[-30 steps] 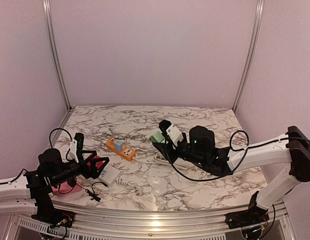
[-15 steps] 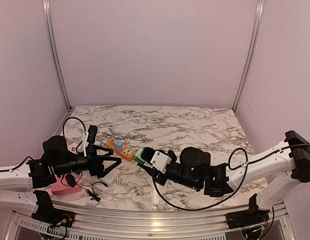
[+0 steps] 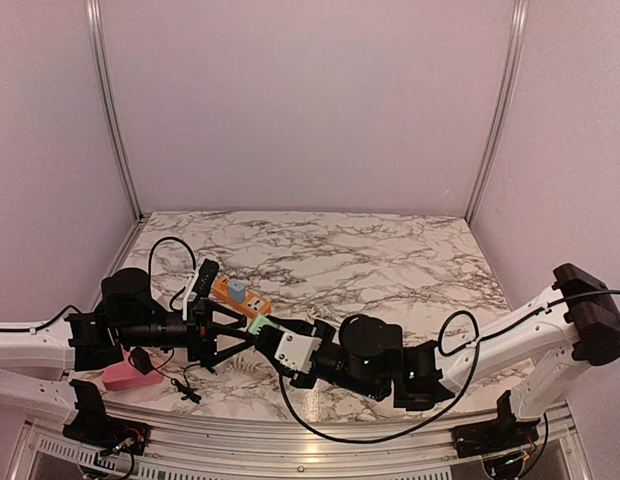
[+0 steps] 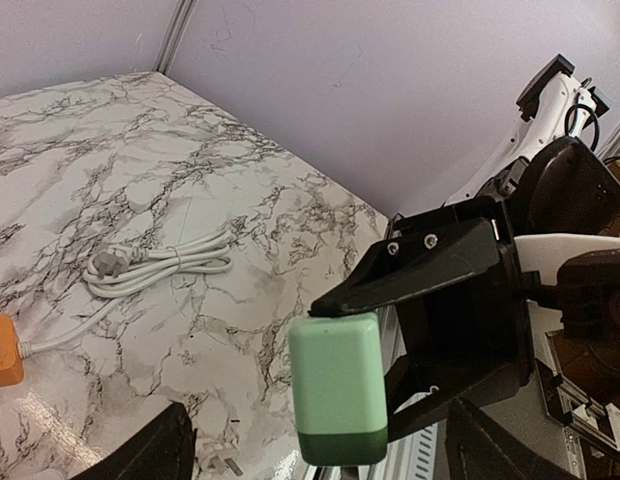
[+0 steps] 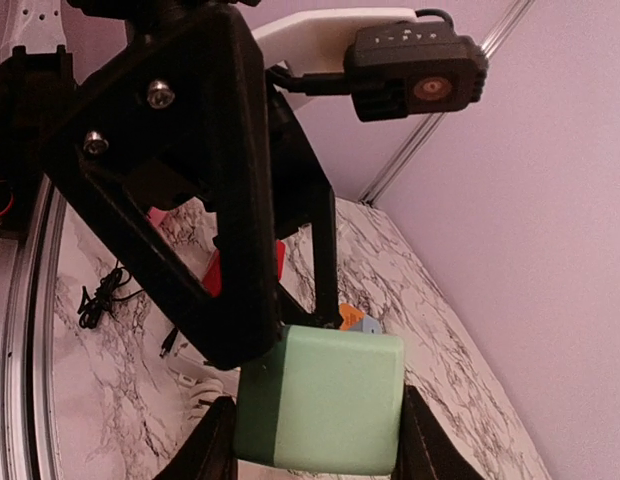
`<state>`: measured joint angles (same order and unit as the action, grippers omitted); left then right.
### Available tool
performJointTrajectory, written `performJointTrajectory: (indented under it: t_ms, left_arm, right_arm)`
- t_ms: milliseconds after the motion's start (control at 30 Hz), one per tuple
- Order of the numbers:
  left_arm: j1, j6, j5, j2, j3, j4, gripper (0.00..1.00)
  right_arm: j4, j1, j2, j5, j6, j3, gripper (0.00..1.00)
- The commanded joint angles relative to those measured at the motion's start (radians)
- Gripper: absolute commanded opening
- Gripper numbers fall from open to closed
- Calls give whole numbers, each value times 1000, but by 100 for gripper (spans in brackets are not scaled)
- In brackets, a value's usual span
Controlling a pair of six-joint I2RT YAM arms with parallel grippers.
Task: Insert the plug
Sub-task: Pass from the right arm to the left
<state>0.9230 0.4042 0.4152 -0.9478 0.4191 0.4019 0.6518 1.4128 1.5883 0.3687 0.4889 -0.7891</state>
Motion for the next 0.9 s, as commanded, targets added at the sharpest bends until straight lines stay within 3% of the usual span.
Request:
performJointTrajectory:
  t_ms: [0,233,400,567,700,767,867]
  left_arm:
    - [7,-9,72,-31,44,54,85]
    - [11,-4,100,-52,40,92,66]
    - [10,3,101,-57,35,114,46]
    - [10,9,114,-65,32,126,18]
    - [10,12,120,-63,28,130,5]
    - [10,12,118,-60,24,133,0]
    - [10,9,111,-49,14,133,0]
  right_arm:
    - [39,12,11,21,31,-56,37]
    - [47,15,18,15,28,-52,37]
    - [55,18,27,21,31,-44,38]
    - [68,22,40,41,36,-44,39]
    - [77,24,49,59,41,-53,40]
    - [75,26,57,65,43,-57,44]
    - [49,26,56,72,24,-69,58]
